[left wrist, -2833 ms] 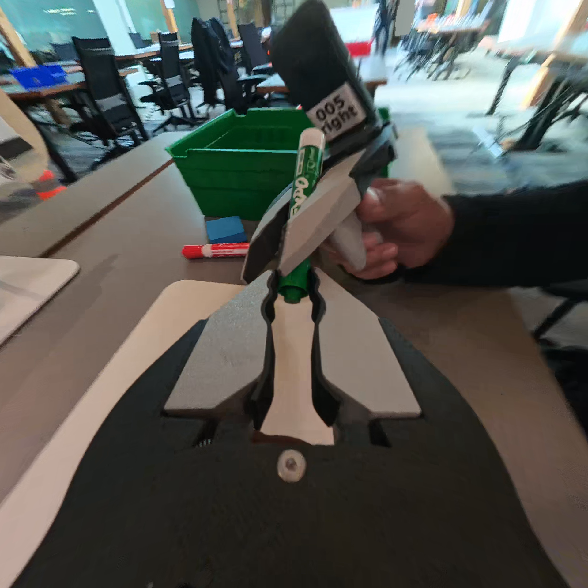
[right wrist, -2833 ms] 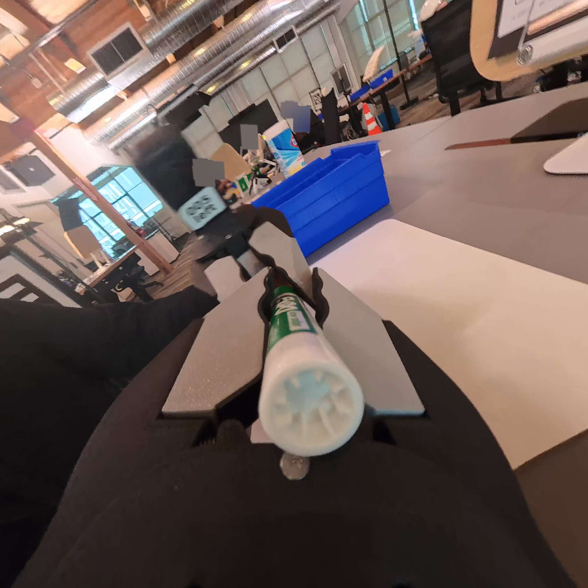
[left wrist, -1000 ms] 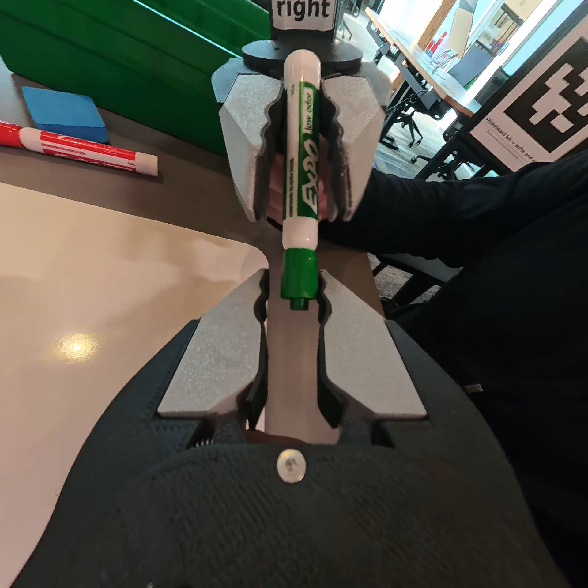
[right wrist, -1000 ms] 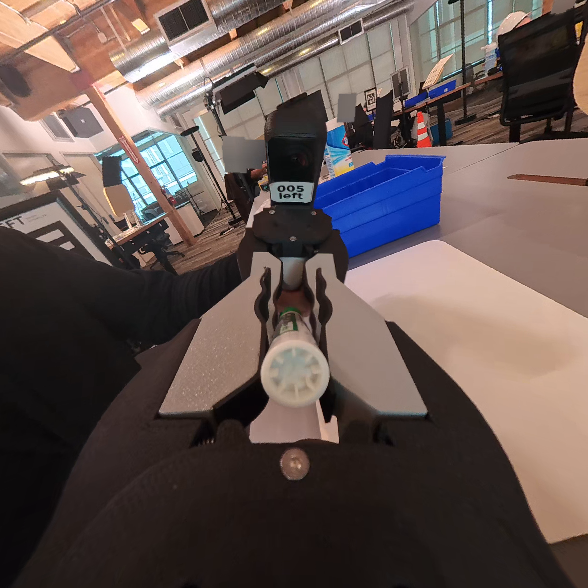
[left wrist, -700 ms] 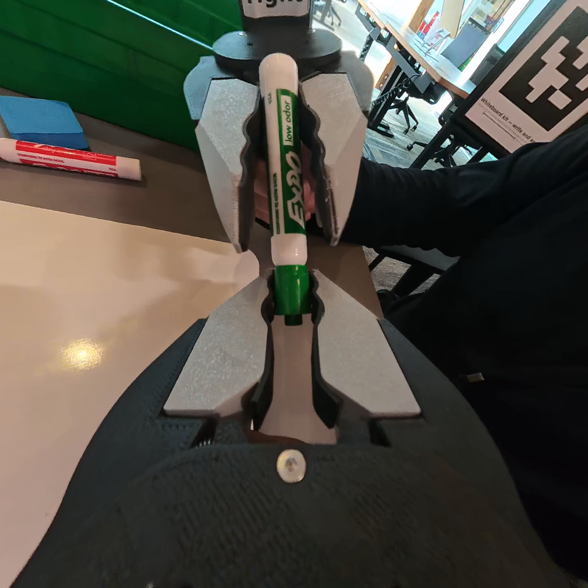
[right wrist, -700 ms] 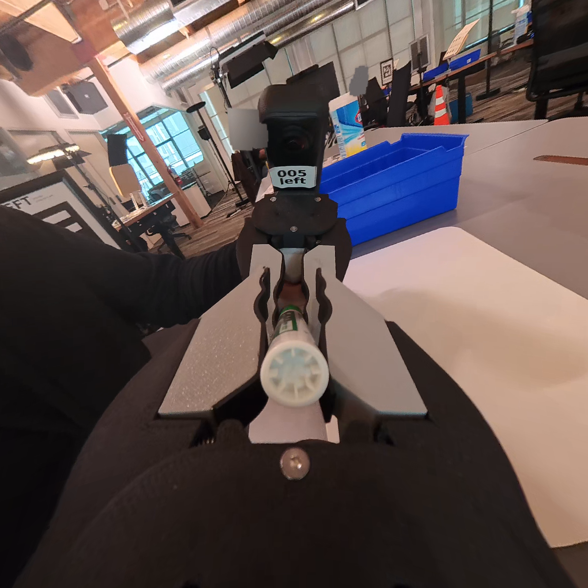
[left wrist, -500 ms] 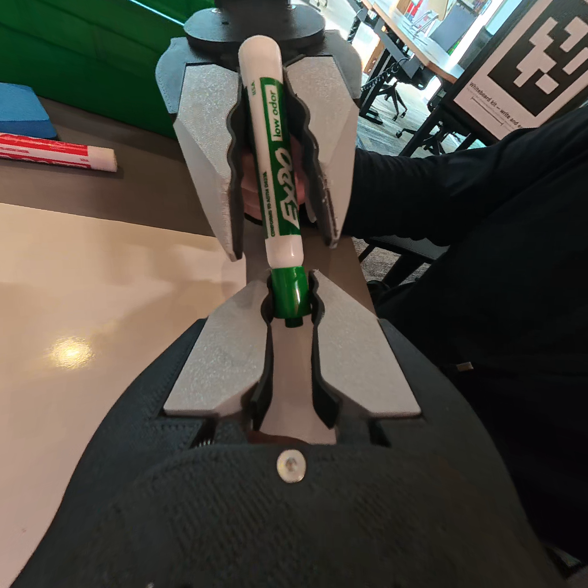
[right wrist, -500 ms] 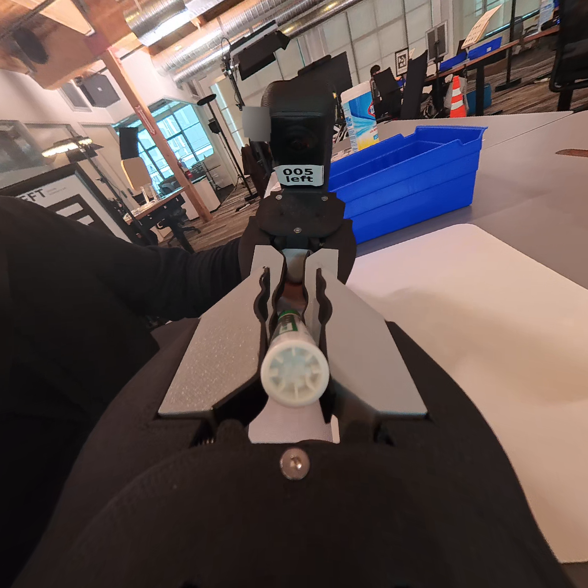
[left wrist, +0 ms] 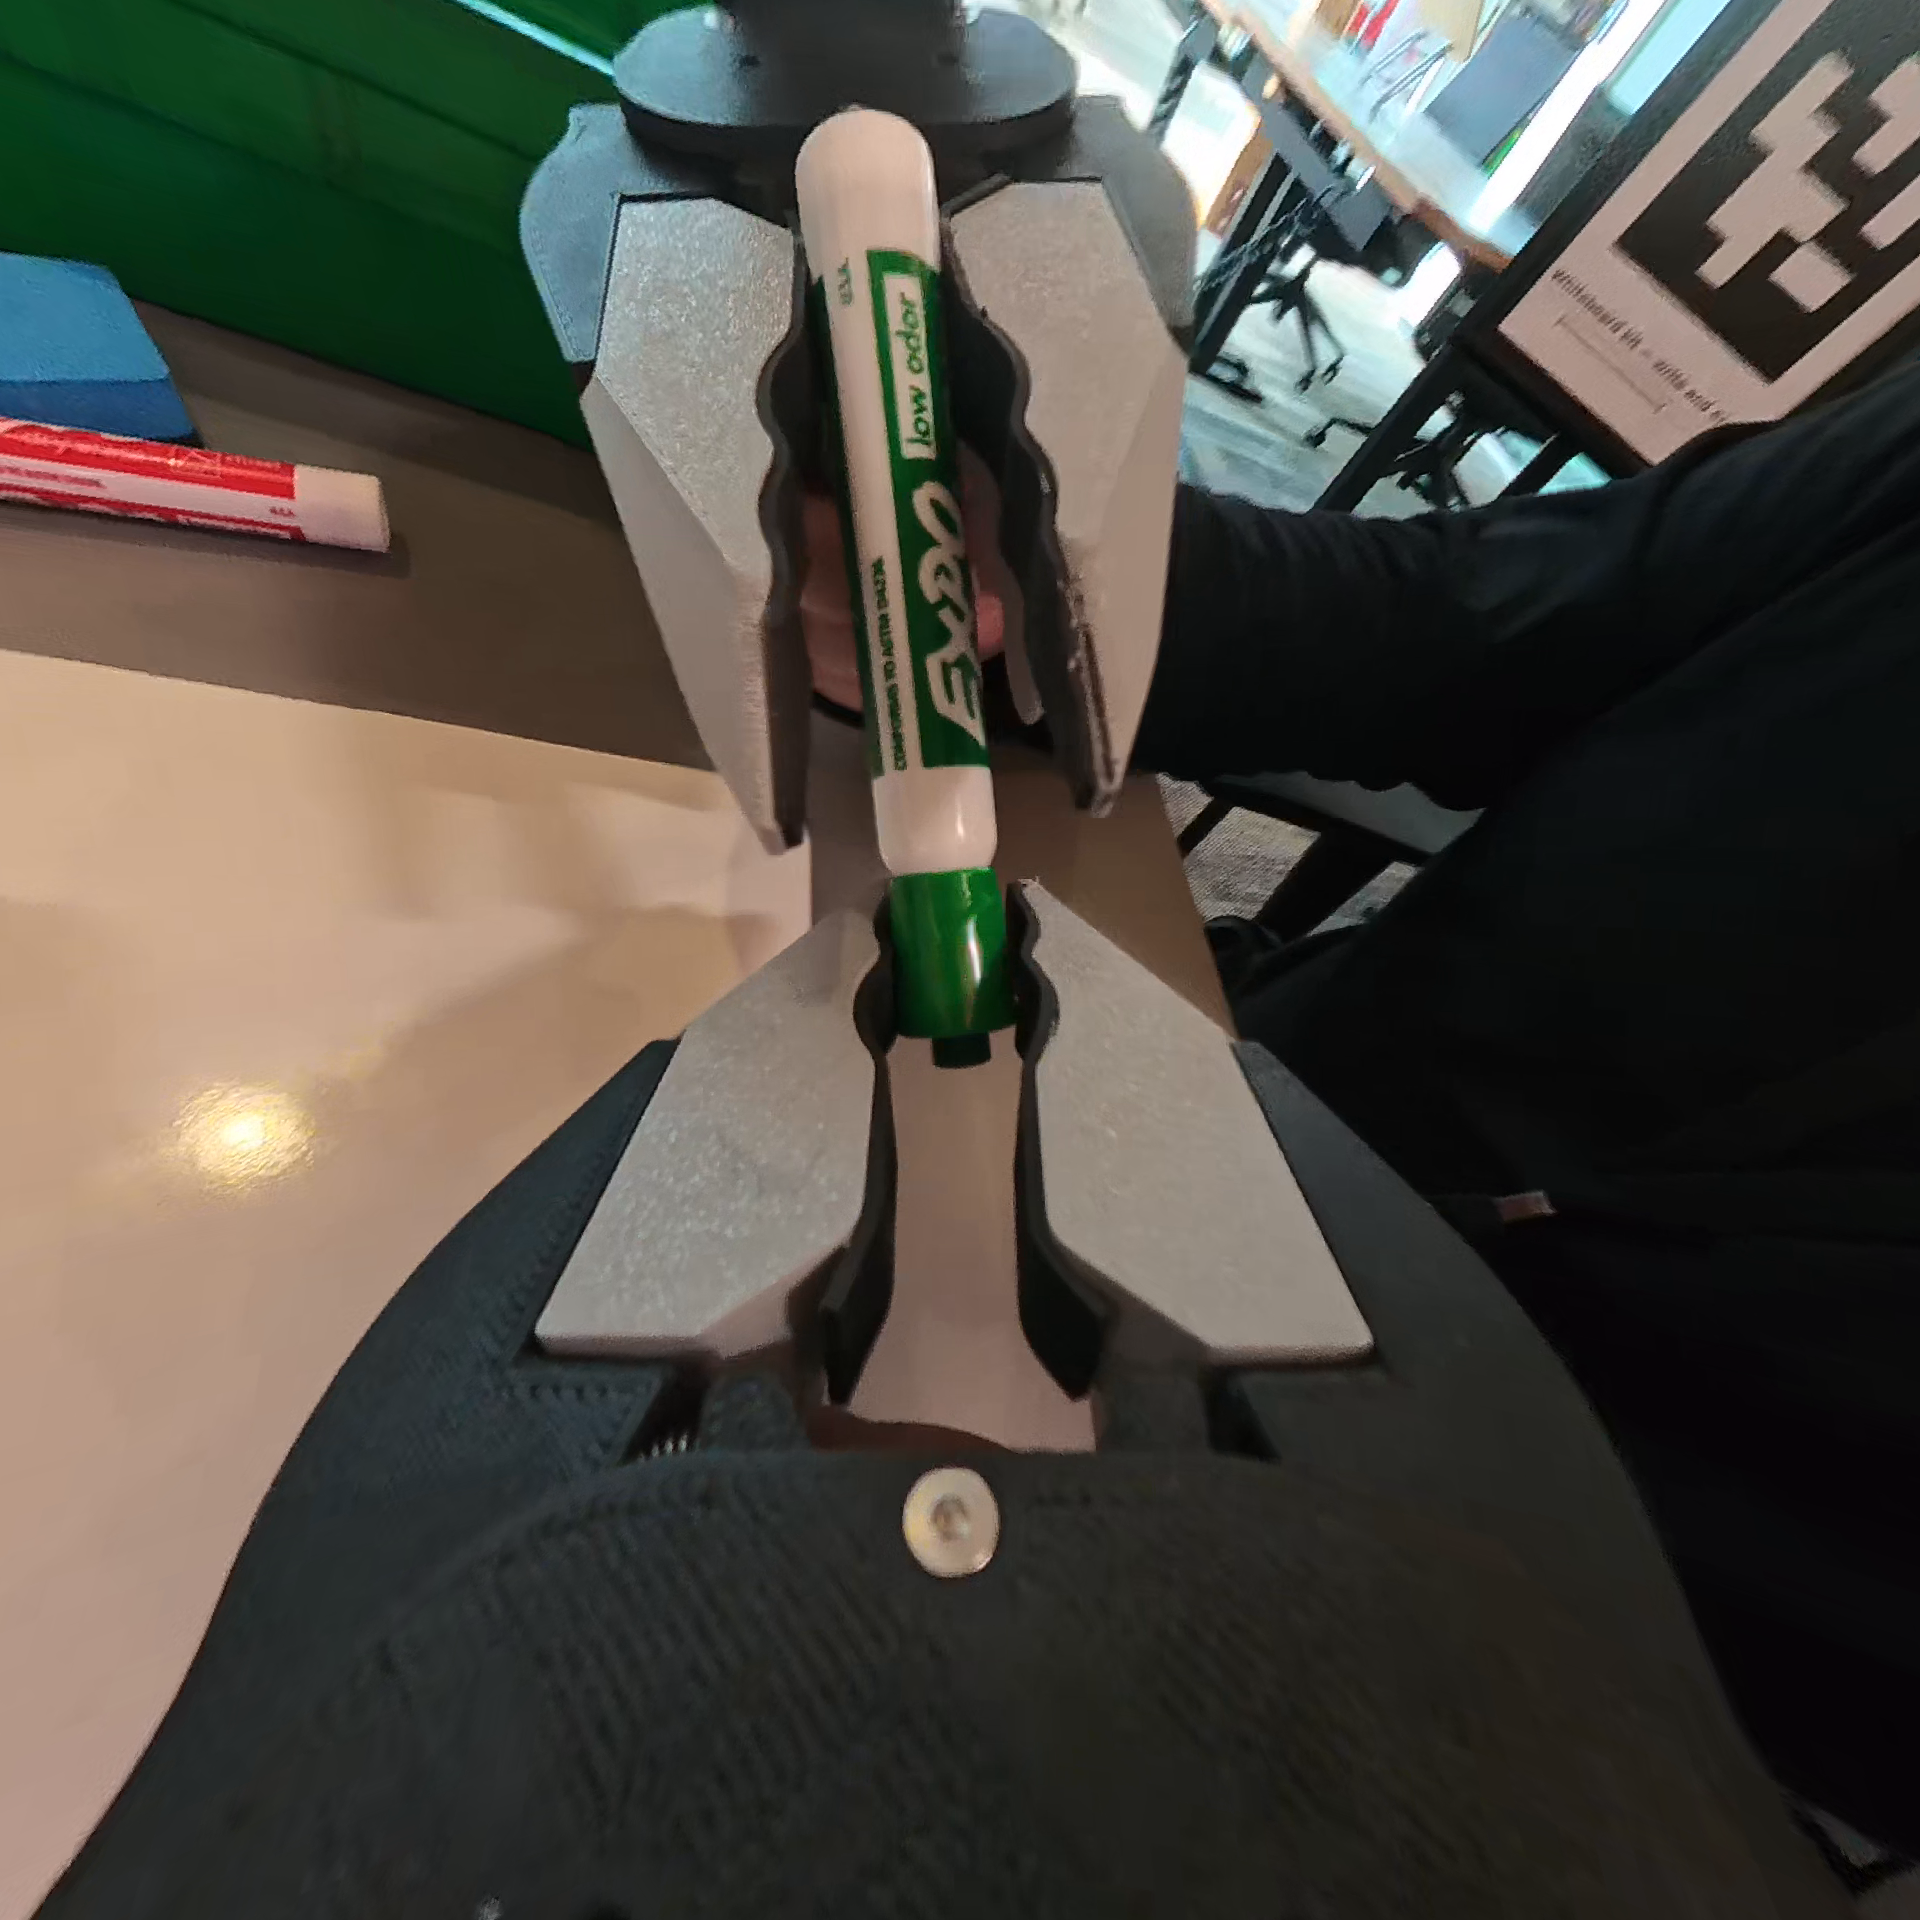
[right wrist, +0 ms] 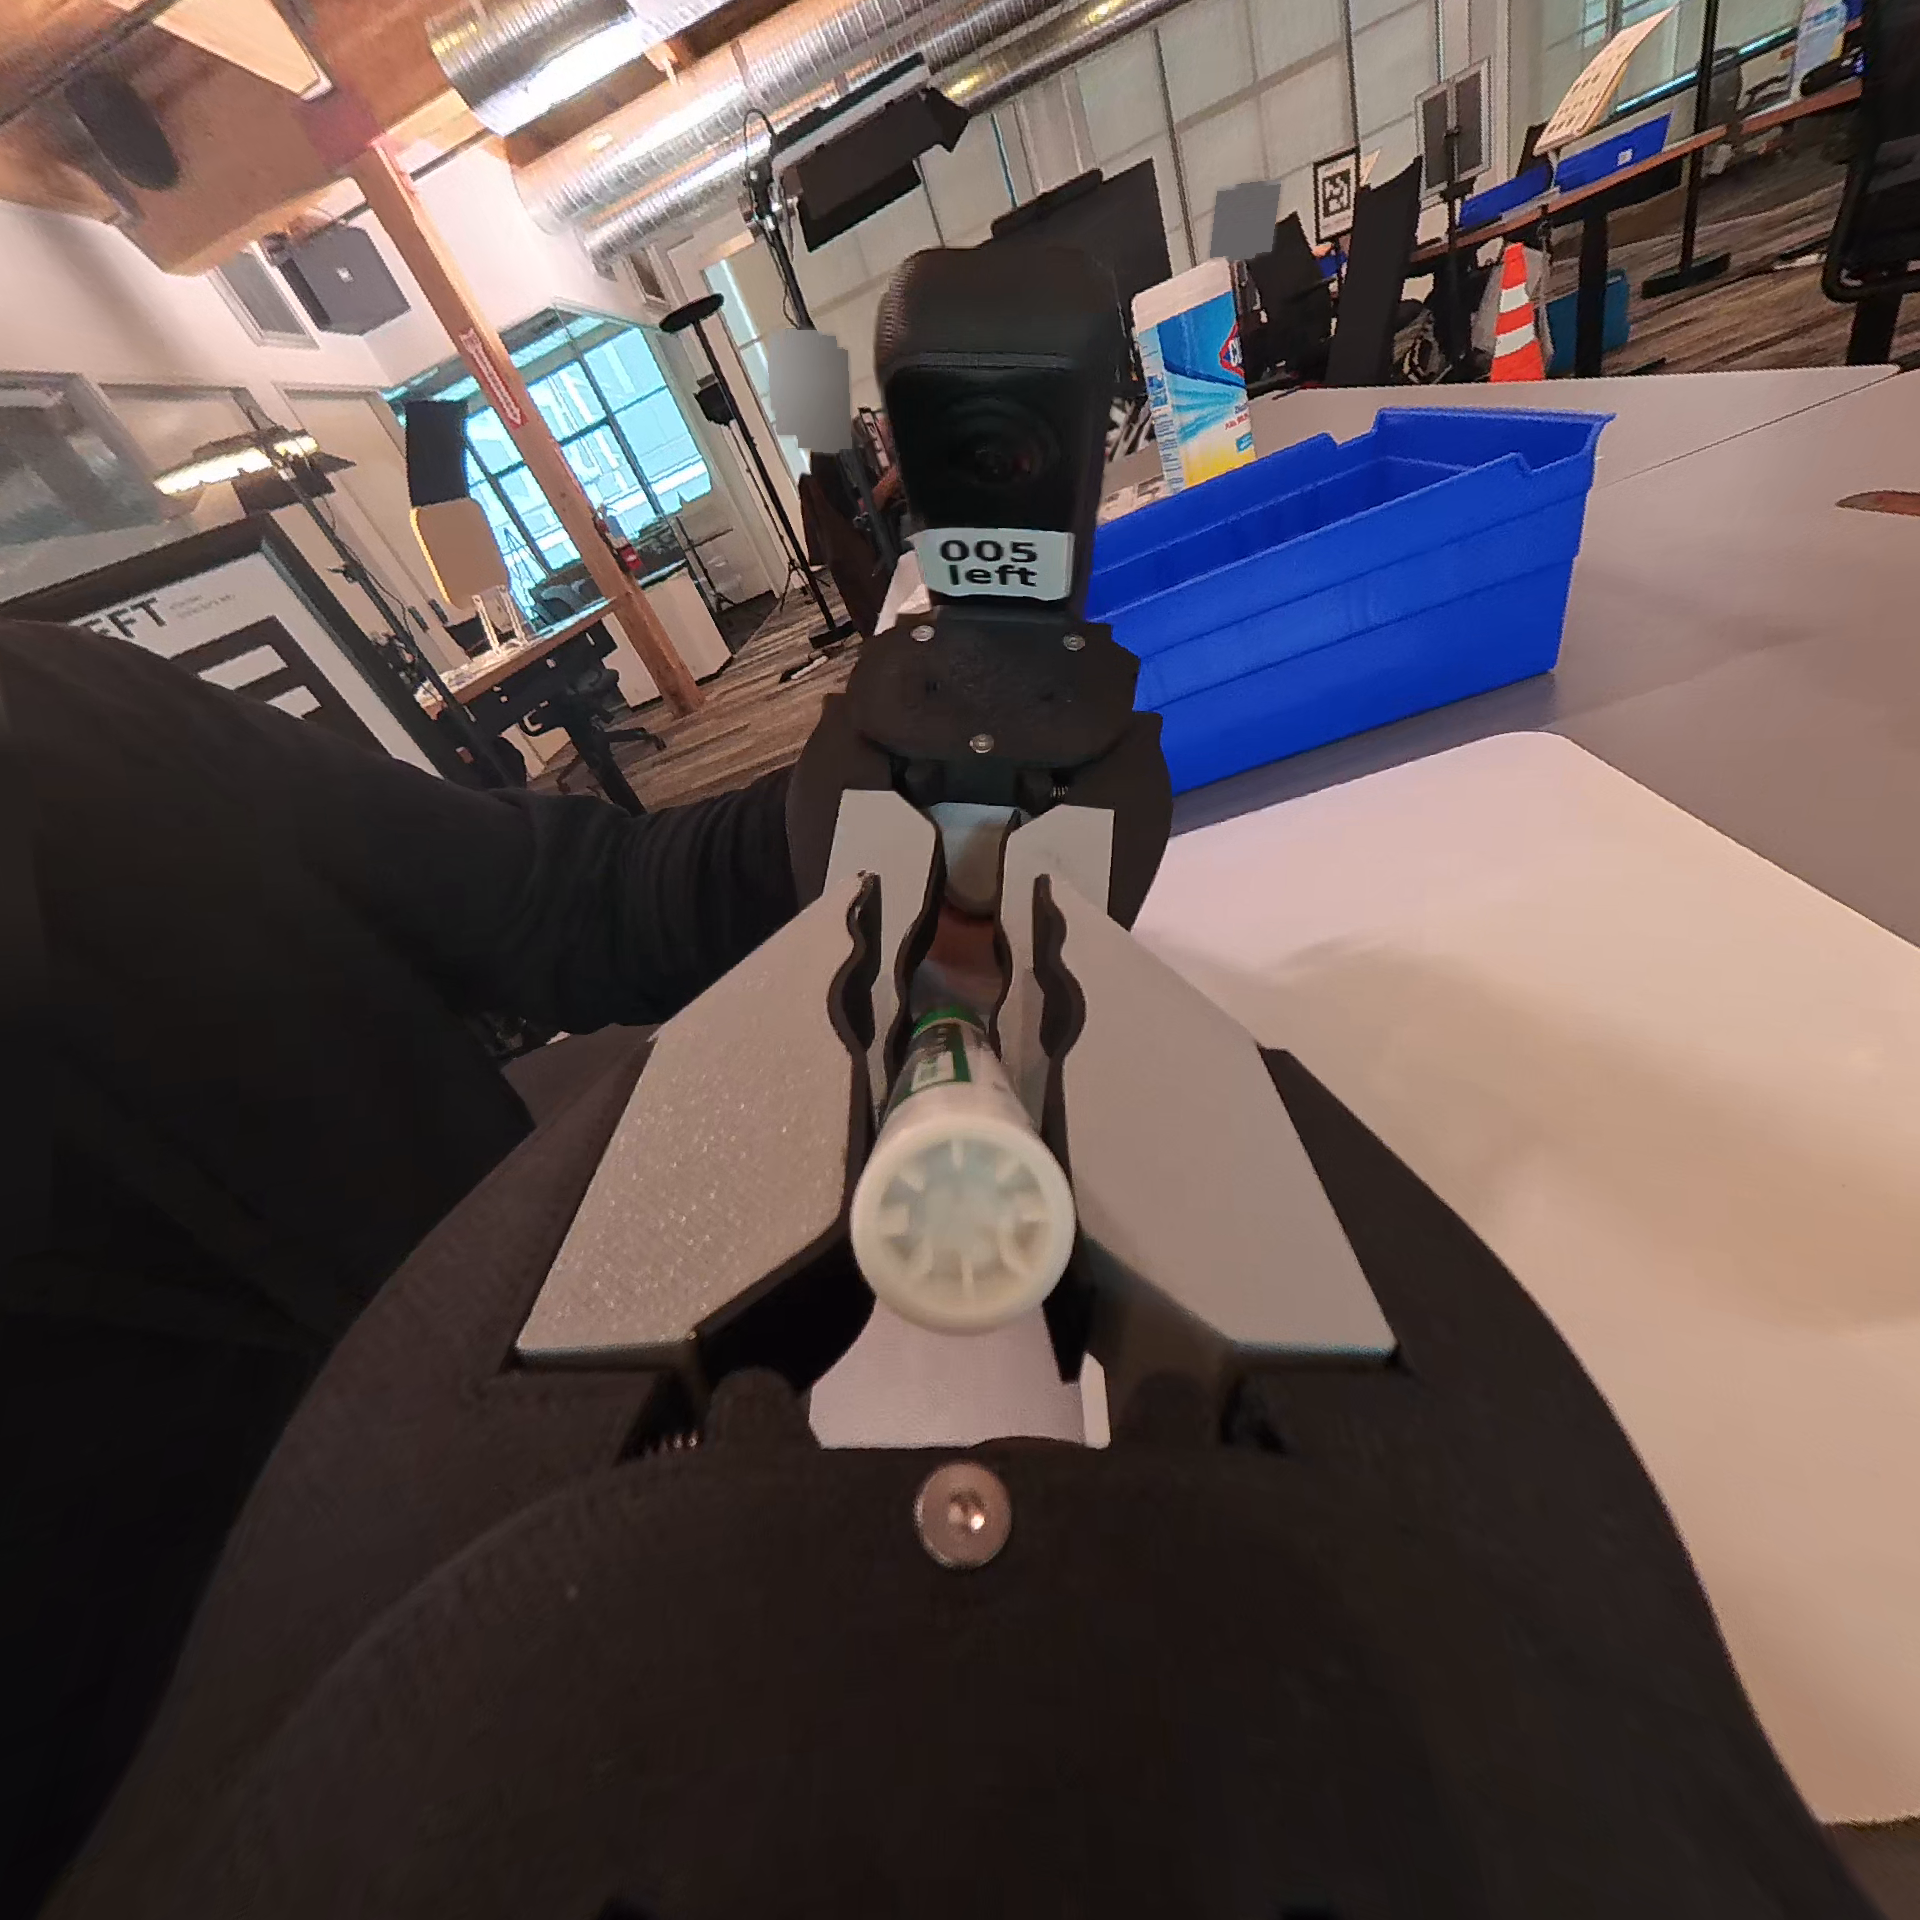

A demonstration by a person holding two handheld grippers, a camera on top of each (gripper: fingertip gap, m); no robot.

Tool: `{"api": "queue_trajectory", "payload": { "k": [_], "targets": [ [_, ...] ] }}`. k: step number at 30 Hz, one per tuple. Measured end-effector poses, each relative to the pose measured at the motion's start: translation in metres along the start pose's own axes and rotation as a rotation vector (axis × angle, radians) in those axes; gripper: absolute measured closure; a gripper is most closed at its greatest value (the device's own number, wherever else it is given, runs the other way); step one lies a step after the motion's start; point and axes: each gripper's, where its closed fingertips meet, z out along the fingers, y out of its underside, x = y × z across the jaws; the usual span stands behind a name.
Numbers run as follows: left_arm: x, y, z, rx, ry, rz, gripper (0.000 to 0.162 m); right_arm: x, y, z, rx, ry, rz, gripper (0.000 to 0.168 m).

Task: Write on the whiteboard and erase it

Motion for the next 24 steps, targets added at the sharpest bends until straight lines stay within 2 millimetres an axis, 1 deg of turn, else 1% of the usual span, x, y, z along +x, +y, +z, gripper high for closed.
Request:
{"api": "queue_trajectory", "payload": {
  "k": [1,3,5,7,8,9,10,11,12,13,15,18,21,22,24],
  "targets": [
    [-0.004,0.004,0.002,-0.028,-0.037,0.013,0.146,0.002,0.002,0.000,-0.012,0.014,-0.006,0.141],
    [-0.020,0.010,0.003,-0.080,-0.152,0.038,0.147,0.012,0.006,0.000,-0.042,0.080,-0.016,0.141],
    [-0.036,0.009,0.000,-0.097,-0.274,0.083,0.147,0.024,0.008,-0.002,-0.042,0.142,0.017,0.142],
    [-0.050,0.006,-0.005,-0.119,-0.412,0.158,0.147,0.033,0.008,-0.005,-0.024,0.168,0.072,0.142],
    [-0.059,0.005,-0.009,-0.144,-0.510,0.227,0.147,0.039,0.008,-0.006,-0.009,0.181,0.108,0.142],
    [-0.069,0.004,-0.014,-0.193,-0.628,0.331,0.147,0.045,0.009,-0.008,0.005,0.189,0.156,0.142],
    [-0.080,0.004,-0.021,-0.254,-0.759,0.429,0.147,0.051,0.012,-0.008,0.009,0.201,0.206,0.142],
    [-0.088,0.005,-0.025,-0.311,-0.852,0.509,0.147,0.057,0.016,-0.009,0.012,0.209,0.253,0.142],
    [-0.088,0.009,-0.022,-0.344,-0.856,0.527,0.147,0.060,0.018,-0.009,0.019,0.201,0.293,0.142],
    [-0.084,0.012,-0.017,-0.331,-0.804,0.486,0.147,0.059,0.020,-0.010,0.019,0.182,0.324,0.142],
    [-0.065,0.004,-0.011,-0.190,-0.612,0.336,0.147,0.050,0.015,-0.011,0.029,0.119,0.317,0.142],
    [-0.021,-0.017,-0.017,0.034,-0.223,0.064,0.147,0.019,0.000,-0.007,0.039,-0.005,0.195,0.142],
    [0.013,-0.031,-0.030,0.178,0.111,-0.113,0.146,-0.012,-0.001,-0.002,-0.009,-0.071,-0.015,0.141],
    [0.014,-0.031,-0.030,0.190,0.141,-0.136,0.146,-0.014,0.001,-0.001,-0.024,-0.049,-0.084,0.141],
    [0.017,-0.030,-0.028,0.192,0.179,-0.167,0.146,-0.016,0.005,-0.003,-0.046,-0.057,-0.120,0.141]
  ]
}}
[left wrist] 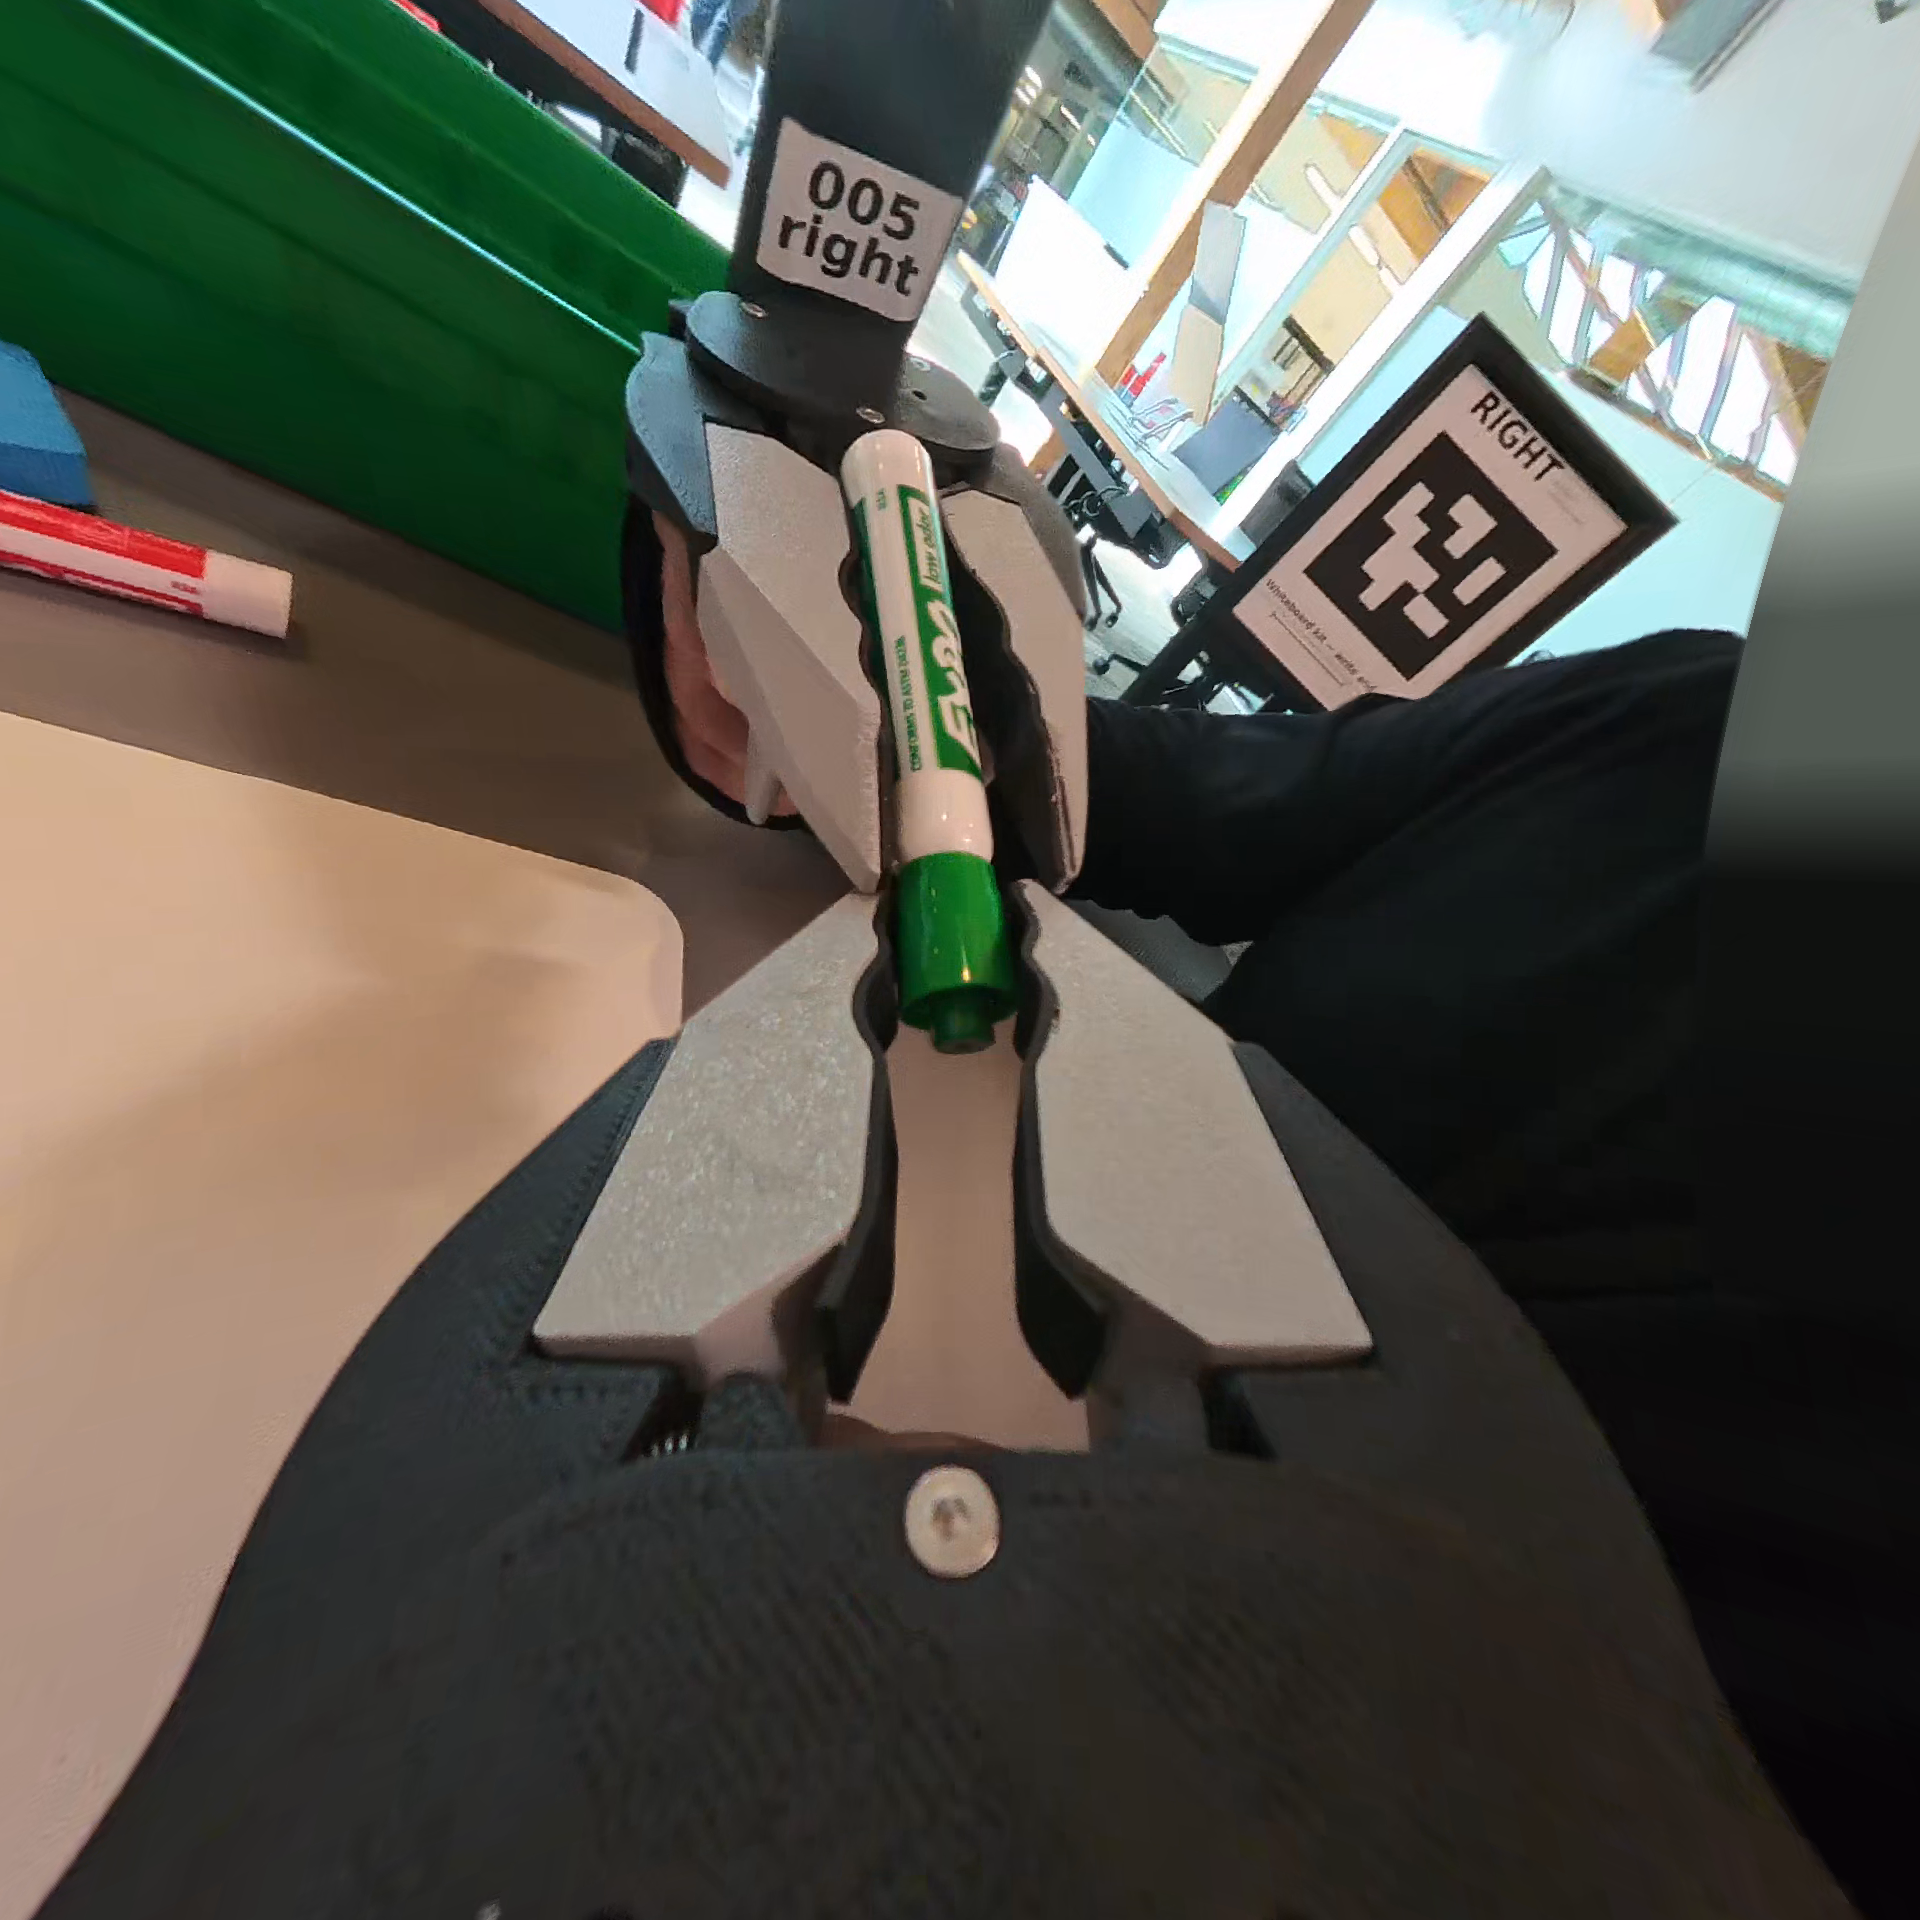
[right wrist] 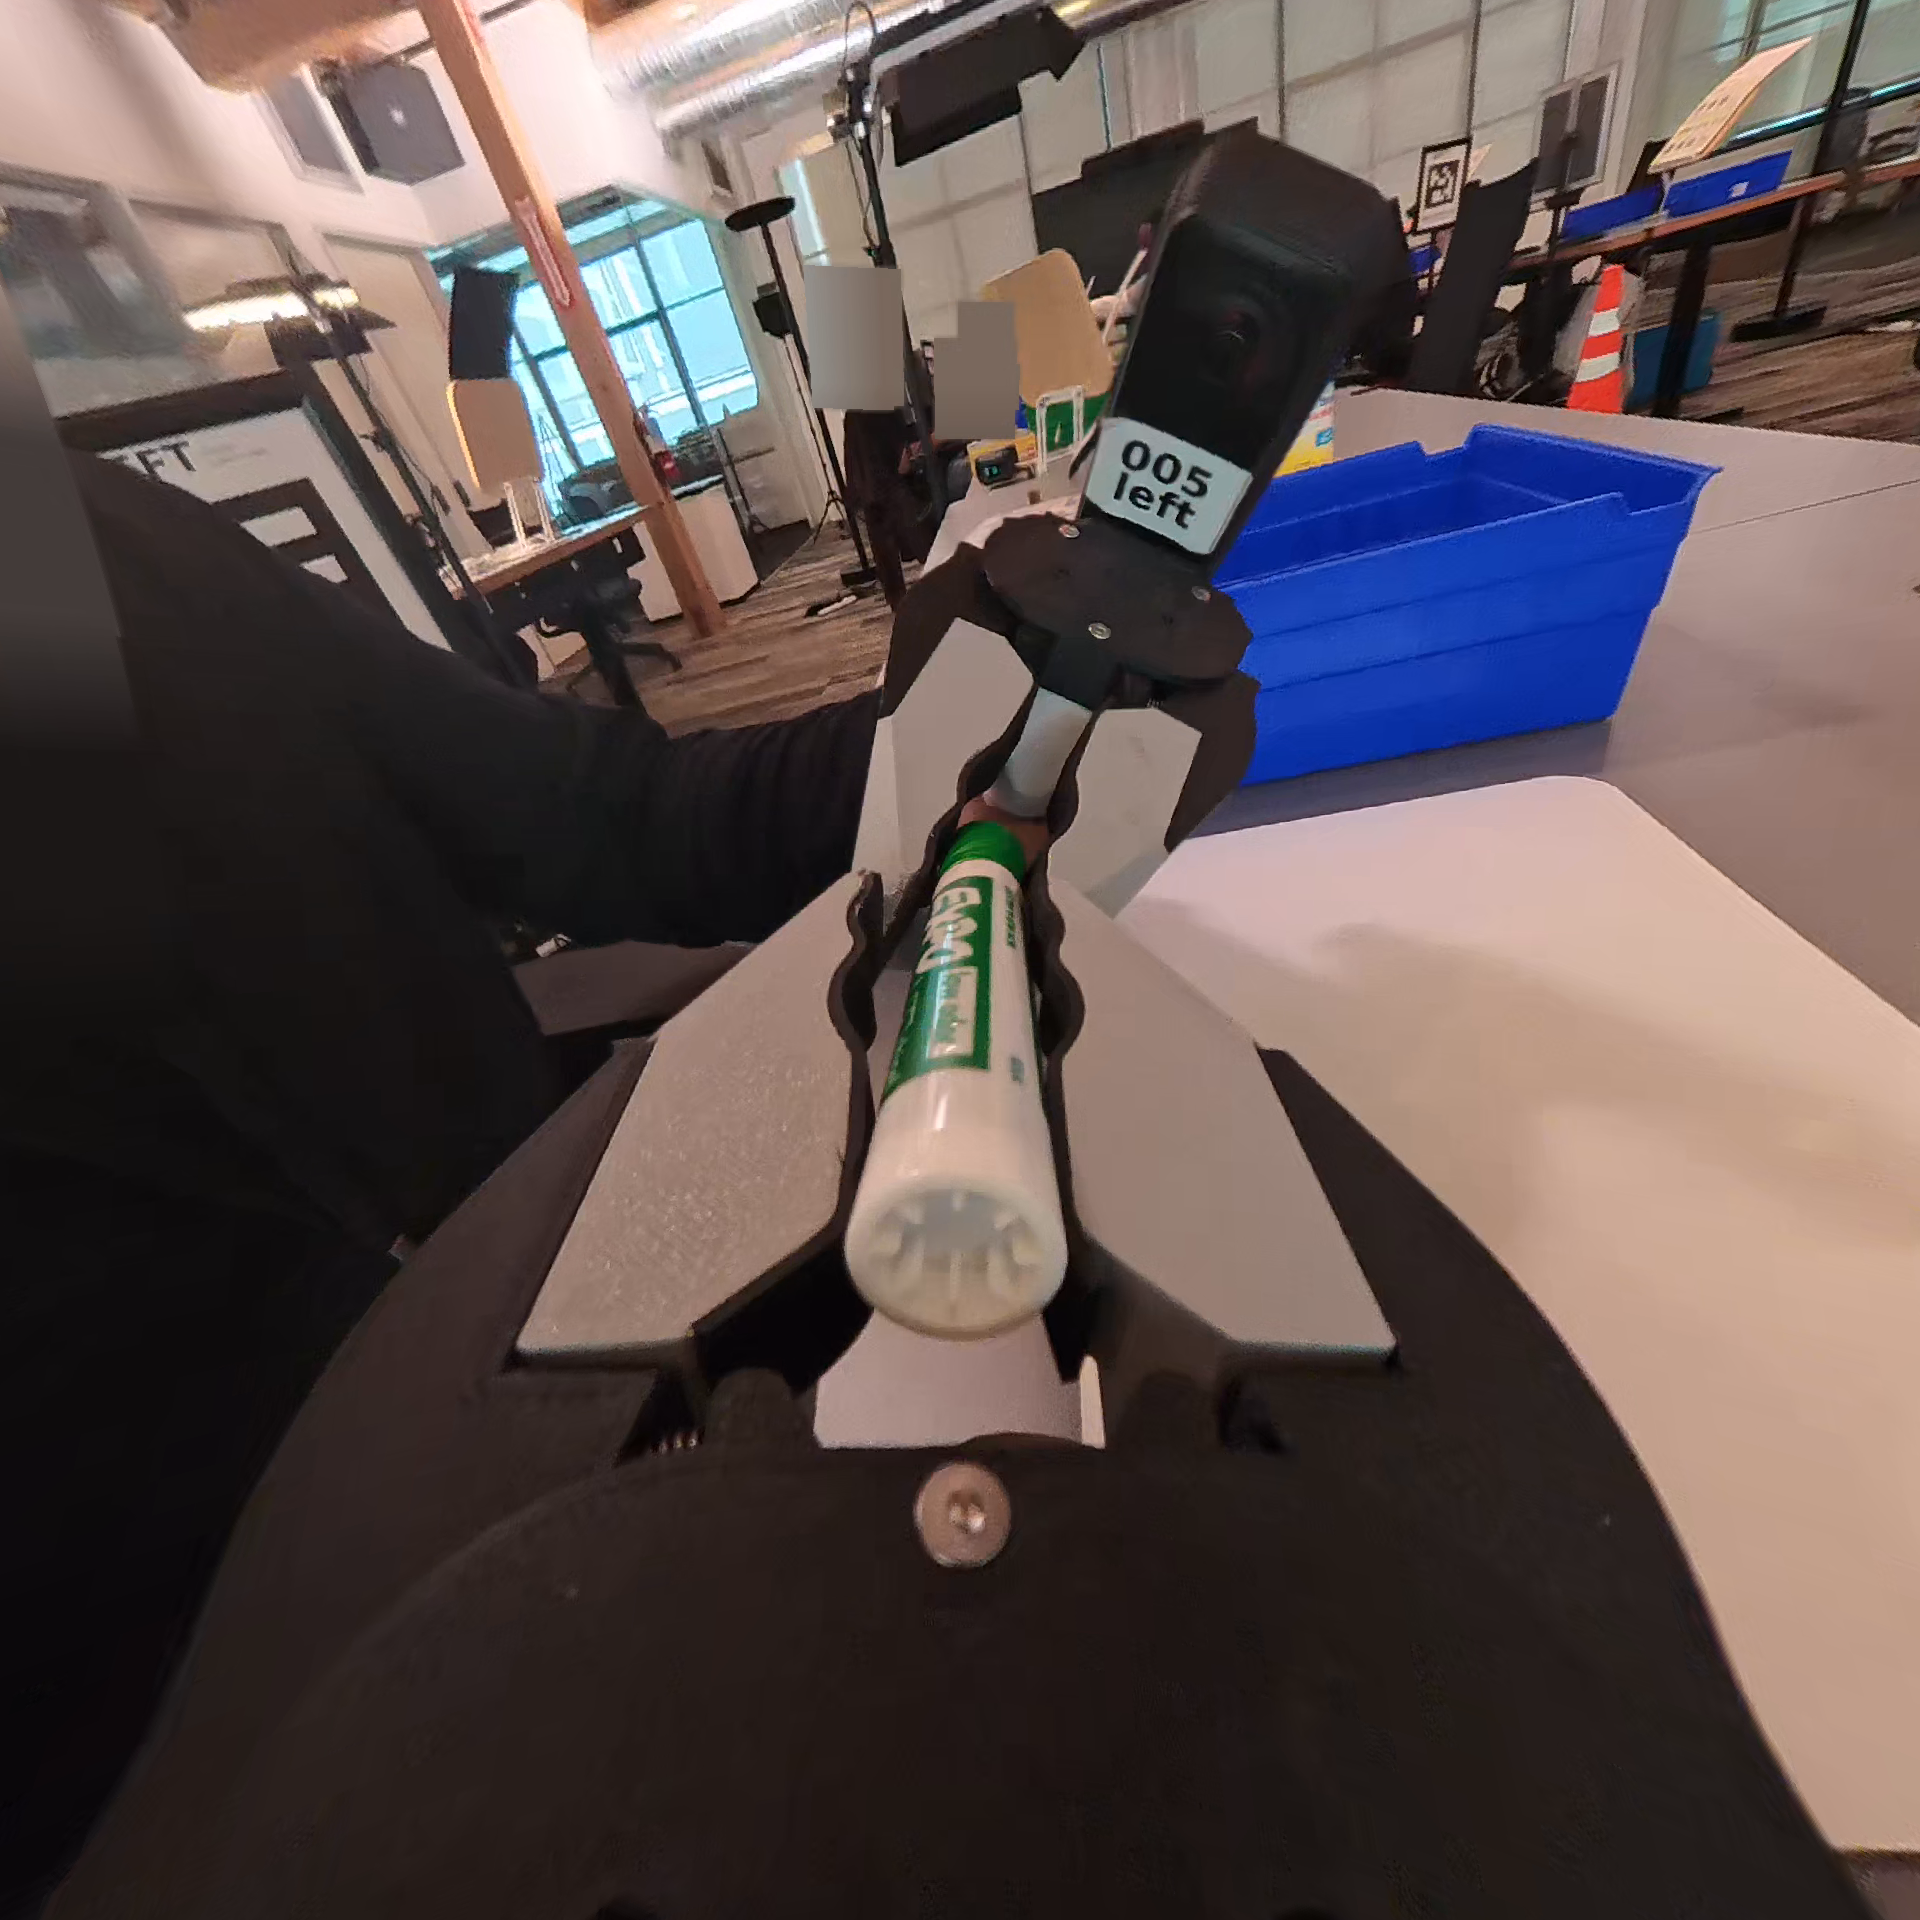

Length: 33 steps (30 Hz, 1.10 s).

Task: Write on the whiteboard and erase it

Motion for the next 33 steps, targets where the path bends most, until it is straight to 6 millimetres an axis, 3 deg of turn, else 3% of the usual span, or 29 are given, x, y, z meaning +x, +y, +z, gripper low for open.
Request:
{"api": "queue_trajectory", "payload": {
  "k": [3,5,13,15,18,20,22,23,24,26,28,33],
  "targets": [
    [-0.024,0.004,-0.001,-0.063,-0.218,0.134,0.147,0.017,0.003,-0.004,-0.012,0.095,0.016,0.142],
    [-0.048,0.007,-0.010,-0.154,-0.461,0.314,0.147,0.034,0.010,-0.004,-0.006,0.137,0.158,0.142],
    [-0.094,-0.002,-0.025,-0.370,-0.996,0.999,0.148,0.068,0.010,-0.011,0.210,0.094,0.627,0.143],
    [-0.091,0.000,-0.021,-0.335,-0.942,0.903,0.148,0.066,0.012,-0.012,0.201,0.083,0.628,0.143],
    [-0.079,0.000,-0.016,-0.221,-0.765,0.633,0.148,0.057,0.009,-0.010,0.138,0.121,0.479,0.143],
    [-0.055,0.004,-0.004,-0.113,-0.482,0.314,0.148,0.045,0.001,-0.009,0.099,0.133,0.322,0.143],
    [-0.015,-0.009,-0.001,0.049,-0.101,0.009,0.147,0.022,-0.012,-0.008,0.103,0.070,0.181,0.143],
    [-0.002,-0.015,-0.006,0.106,0.040,-0.081,0.146,0.013,-0.014,-0.005,0.090,0.051,0.110,0.143],
    [-0.002,-0.015,-0.008,0.122,0.074,-0.109,0.147,0.010,-0.012,-0.003,0.053,0.070,0.047,0.143],
    [-0.012,-0.016,-0.006,0.129,-0.009,-0.039,0.147,0.018,-0.010,-0.006,0.040,0.114,0.031,0.143],
    [-0.029,-0.010,-0.004,0.066,-0.171,0.054,0.147,0.028,-0.008,-0.008,0.065,0.118,0.138,0.143],
    [-0.065,-0.002,-0.016,-0.146,-0.617,0.534,0.148,0.047,0.004,-0.008,0.106,0.090,0.434,0.144]
  ]
}}
